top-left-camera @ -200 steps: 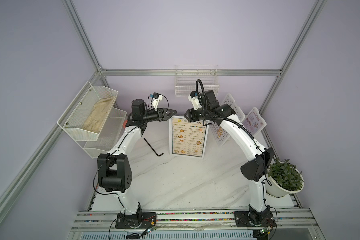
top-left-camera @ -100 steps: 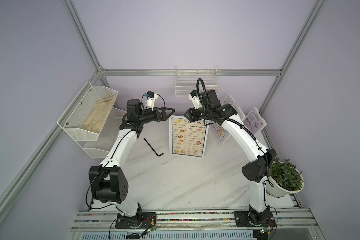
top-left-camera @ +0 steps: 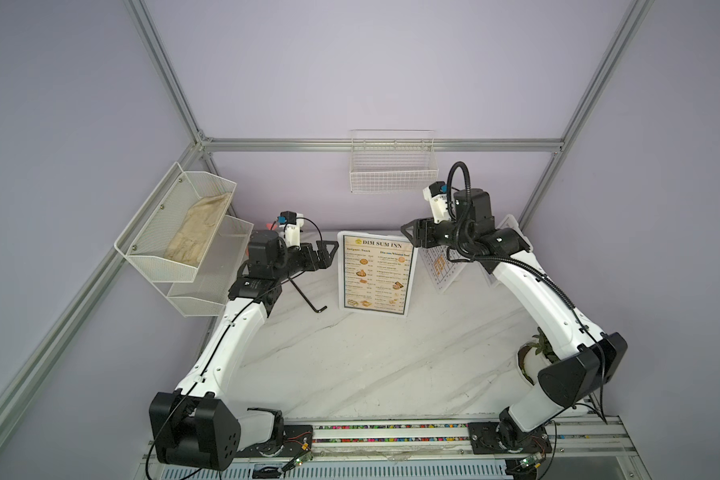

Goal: Insert the menus into the narrow rack
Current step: Insert the menu into the narrow rack, then reset both arms

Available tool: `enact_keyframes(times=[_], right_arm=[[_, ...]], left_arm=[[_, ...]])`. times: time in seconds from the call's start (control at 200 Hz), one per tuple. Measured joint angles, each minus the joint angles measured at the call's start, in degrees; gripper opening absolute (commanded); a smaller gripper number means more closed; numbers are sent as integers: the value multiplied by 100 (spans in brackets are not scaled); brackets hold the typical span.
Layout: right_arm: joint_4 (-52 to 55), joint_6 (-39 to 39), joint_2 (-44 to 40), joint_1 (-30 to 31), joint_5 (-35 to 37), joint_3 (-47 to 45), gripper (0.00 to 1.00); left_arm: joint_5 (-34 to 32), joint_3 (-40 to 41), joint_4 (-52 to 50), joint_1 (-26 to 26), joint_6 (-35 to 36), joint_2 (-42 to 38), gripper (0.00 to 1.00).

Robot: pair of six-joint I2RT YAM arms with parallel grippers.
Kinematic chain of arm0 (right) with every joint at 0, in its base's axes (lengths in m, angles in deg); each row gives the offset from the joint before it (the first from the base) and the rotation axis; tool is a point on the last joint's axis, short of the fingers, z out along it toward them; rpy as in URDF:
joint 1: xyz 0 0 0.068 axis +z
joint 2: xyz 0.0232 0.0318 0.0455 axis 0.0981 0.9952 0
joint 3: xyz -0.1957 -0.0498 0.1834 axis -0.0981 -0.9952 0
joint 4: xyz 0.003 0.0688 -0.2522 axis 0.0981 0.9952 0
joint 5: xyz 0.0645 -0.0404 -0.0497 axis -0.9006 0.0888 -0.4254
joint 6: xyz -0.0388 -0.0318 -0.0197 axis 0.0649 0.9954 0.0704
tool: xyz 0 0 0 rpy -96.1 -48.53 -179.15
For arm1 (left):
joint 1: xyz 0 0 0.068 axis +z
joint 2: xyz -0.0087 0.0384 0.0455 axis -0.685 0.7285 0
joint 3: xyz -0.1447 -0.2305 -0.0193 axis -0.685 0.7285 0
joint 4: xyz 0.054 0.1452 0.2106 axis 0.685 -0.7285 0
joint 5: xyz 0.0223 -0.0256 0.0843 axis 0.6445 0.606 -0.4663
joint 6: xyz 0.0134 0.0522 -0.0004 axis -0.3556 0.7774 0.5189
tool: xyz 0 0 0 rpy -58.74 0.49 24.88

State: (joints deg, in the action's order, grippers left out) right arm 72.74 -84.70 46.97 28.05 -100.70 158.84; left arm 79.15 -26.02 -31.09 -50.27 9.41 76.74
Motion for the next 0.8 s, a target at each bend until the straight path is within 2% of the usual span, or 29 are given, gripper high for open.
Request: enact_keyframes(times=[0.165,0.36,0.43,0.5,0.625,0.8], right_arm=[[-487,-96,-586,-354,-116,-1047,70],[-1032,-227,-938,-420,-273,-2026,71],[-1283,-317,-1019,-433,-267,-2380,74],[-1554,-396,-1154,-433,-197,-2778,81],[-2037,-509,-1622,-433,372,-3650,97],[-2907,-461,-2260,-437,1696,-4885,96]], left_arm=[[-424,715,15,-267,-55,-221,100],[-702,1366,245,-407,-275,-240,100],[-765,1545,396,-424,-354,-240,100],[-894,1740,564,-431,-437,-269,100],[-1440,2258,713,-431,-505,-691,100],[-2835,2940,782,-428,-455,-1696,100]])
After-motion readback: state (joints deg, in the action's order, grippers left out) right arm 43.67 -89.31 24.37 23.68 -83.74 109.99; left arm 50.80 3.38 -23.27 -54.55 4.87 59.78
